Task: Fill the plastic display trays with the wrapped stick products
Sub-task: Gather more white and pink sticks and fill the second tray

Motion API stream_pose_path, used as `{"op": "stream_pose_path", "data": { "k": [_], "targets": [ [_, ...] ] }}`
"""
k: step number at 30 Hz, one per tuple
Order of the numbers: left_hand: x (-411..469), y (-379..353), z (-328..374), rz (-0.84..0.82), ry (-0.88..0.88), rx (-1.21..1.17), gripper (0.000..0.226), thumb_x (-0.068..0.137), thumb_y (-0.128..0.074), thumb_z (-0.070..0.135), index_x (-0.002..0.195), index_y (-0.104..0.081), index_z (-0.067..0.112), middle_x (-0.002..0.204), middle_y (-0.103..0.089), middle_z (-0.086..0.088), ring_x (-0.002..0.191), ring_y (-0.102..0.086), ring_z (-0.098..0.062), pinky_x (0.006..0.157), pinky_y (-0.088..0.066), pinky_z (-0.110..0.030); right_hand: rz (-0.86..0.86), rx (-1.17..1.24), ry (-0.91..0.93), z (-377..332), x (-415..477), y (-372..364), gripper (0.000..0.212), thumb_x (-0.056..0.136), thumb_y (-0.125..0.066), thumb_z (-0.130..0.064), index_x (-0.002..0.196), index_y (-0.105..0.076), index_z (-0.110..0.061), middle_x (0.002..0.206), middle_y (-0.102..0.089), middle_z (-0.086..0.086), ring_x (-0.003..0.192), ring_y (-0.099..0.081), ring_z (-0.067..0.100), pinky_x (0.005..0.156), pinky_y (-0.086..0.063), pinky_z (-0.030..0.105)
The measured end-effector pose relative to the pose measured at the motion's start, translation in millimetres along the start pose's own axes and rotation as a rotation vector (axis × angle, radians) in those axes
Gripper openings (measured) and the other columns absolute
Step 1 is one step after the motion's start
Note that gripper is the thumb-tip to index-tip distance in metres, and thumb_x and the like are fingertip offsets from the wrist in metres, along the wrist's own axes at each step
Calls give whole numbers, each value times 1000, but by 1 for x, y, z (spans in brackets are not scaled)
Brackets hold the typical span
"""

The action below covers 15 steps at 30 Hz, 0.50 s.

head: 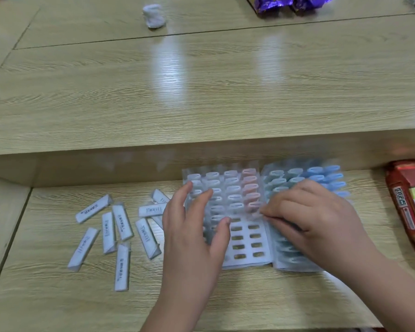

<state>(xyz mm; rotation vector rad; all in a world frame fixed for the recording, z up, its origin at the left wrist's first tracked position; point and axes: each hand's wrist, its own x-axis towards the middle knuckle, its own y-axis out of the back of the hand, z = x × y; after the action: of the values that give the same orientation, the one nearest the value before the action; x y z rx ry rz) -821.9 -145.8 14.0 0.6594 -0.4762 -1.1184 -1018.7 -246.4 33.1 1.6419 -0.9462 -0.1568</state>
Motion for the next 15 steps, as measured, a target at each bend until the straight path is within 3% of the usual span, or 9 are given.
{"op": "stream_pose_path", "data": {
  "k": [7,11,15],
  "targets": [
    [-1,1,-5,1,-30,-59,46,91,-55,52,135,-51,41,148,-14,38,143,-15,6,104,-48,-43,-124,-118,23,-13,-1,7,26,92,-57,-34,101,-79,-23,90,-70,-9,78,-61,22,56,-52,34],
    [-9,15,-17,44,-25,-146,40,92,-50,55,131,-52,47,150,-23,37,141,-22,12,100,-51,-42,-16,-139,-37,-24,-6,2,29,95,-54,-32,103,-79,-19,93,-71,-5,79,-60,26,60,-52,37],
    [-26,43,-55,174,47,-139,27,93,-64,32,118,-62,43,131,-45,30,126,-47,0,92,-50,-22,137,-44,-90,-70,10,-16,19,95,-62,-25,100,-78,-15,97,-72,-3,80,-62,26,71,-50,36]
  ]
}}
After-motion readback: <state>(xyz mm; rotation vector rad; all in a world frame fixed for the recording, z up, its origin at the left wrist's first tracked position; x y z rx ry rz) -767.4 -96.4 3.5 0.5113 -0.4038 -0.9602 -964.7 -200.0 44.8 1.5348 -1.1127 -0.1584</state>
